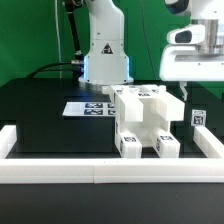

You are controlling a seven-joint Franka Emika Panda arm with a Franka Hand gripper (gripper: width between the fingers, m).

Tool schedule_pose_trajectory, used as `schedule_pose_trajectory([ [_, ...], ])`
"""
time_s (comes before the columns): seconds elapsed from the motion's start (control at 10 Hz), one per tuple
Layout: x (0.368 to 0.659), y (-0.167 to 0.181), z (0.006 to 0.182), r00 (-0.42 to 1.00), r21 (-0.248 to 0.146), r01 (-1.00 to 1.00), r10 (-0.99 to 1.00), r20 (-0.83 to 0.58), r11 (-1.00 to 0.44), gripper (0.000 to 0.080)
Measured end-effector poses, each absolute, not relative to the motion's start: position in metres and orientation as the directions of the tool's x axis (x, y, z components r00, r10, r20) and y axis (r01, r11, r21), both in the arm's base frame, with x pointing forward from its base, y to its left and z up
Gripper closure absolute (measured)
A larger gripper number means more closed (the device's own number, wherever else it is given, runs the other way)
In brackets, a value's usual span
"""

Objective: Assemble chair

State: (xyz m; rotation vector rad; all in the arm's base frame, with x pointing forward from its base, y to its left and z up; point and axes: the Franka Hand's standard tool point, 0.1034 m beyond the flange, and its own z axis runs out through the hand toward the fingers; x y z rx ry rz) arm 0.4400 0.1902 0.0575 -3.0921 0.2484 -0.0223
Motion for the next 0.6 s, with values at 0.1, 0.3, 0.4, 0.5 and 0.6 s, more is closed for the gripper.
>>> schedule_pose_trajectory([
  [0.1,0.436,0.192,0.049,0.988,-0.034,-0.152,-0.153,0.007,-0.988,0.0150],
  [0.3,0.428,0.194,0.037,0.990,-0.023,-0.140,-0.139,-0.005,-0.990,0.0150],
  [0.4,0.427,0.193,0.034,0.990,-0.022,-0.138,-0.138,-0.005,-0.990,0.0150],
  [0.5,0.428,0.194,0.035,0.990,-0.022,-0.138,-0.138,-0.004,-0.990,0.0150],
  [0.6,0.428,0.193,0.034,0.990,-0.022,-0.138,-0.138,-0.004,-0.990,0.0150],
])
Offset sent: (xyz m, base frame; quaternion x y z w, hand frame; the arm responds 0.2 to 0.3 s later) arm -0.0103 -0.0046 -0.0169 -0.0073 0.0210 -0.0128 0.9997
